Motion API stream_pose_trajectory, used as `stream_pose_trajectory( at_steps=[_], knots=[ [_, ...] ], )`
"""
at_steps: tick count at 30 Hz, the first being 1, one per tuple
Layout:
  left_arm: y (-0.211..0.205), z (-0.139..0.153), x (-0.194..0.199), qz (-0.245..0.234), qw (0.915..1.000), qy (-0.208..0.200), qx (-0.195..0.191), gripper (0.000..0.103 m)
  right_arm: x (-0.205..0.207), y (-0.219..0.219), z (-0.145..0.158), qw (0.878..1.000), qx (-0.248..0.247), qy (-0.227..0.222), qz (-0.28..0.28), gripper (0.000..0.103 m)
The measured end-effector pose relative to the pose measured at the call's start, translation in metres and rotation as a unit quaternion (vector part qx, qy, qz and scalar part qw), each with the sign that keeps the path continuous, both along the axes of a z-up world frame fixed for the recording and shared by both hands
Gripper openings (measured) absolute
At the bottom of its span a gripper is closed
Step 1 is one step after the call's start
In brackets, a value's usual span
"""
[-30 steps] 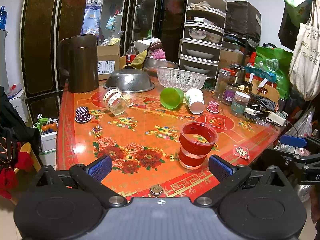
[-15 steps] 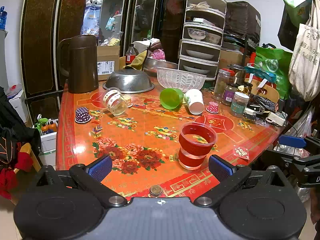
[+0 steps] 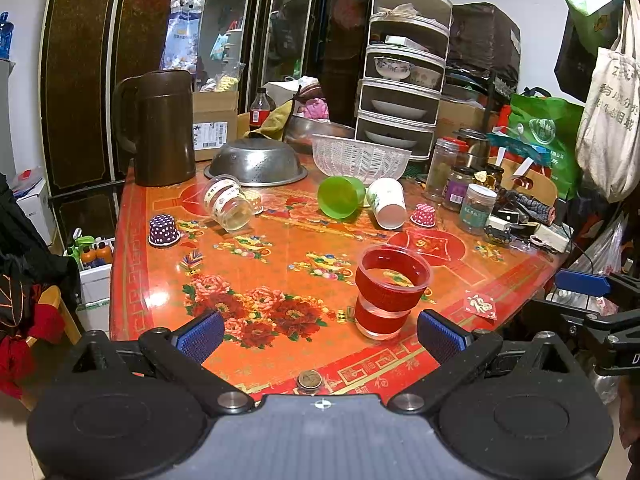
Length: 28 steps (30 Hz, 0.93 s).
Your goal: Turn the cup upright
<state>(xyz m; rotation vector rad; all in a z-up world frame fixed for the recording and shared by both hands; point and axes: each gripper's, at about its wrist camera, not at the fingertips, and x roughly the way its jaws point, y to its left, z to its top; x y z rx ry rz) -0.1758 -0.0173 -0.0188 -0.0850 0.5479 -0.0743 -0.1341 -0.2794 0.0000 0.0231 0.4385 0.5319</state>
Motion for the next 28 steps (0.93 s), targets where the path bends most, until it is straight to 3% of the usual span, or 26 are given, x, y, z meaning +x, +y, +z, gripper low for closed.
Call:
stream_pose_trajectory(
  at_steps=[28],
  knots=[
    [-0.0005,0.0,-0.0015,0.006,0.9998,-0.015,0.007,0.103,-0.0017,0.0029,-0.0007,1.0,0.007,-0.001,0.014,0.102]
  ],
)
